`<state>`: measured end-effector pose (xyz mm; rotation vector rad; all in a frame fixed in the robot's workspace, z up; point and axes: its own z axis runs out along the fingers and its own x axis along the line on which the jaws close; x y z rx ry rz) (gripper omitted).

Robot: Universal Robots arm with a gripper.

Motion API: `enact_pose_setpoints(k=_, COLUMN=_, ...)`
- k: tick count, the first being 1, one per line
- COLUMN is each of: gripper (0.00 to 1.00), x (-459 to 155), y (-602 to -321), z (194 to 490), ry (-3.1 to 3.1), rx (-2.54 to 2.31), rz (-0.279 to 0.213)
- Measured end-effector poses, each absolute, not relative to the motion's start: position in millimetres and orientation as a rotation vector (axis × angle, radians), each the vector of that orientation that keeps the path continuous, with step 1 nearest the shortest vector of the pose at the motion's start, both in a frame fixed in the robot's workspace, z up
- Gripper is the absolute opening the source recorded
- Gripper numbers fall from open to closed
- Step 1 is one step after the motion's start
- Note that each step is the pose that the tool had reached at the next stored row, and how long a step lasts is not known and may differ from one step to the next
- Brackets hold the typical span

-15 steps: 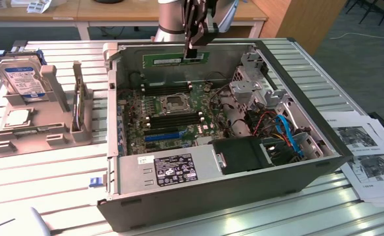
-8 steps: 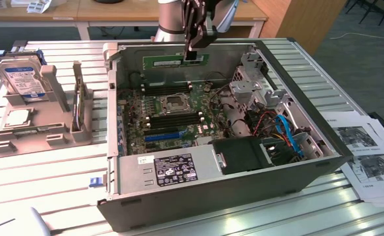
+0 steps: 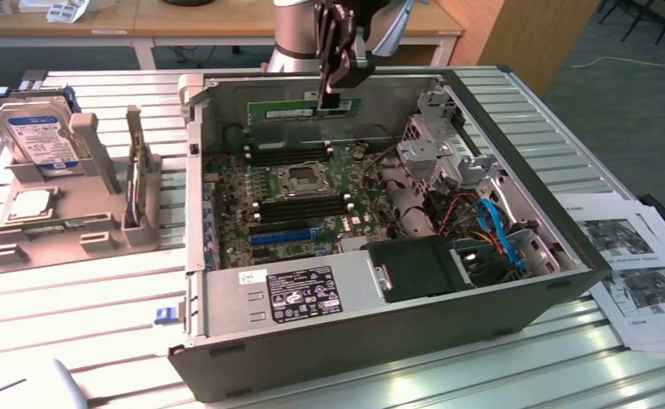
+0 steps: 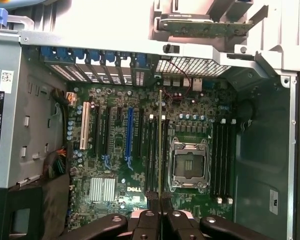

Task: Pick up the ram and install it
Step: 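Pick up the ram and move it above insertion slot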

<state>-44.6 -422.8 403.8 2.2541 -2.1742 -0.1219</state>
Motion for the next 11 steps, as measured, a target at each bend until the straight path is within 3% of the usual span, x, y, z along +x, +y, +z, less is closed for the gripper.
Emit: enact_pose_setpoints(k=11, gripper=0.12, x=-44.5, y=-422.8, z=394.5, ry=-2.182, rx=2.247, rz=-0.122)
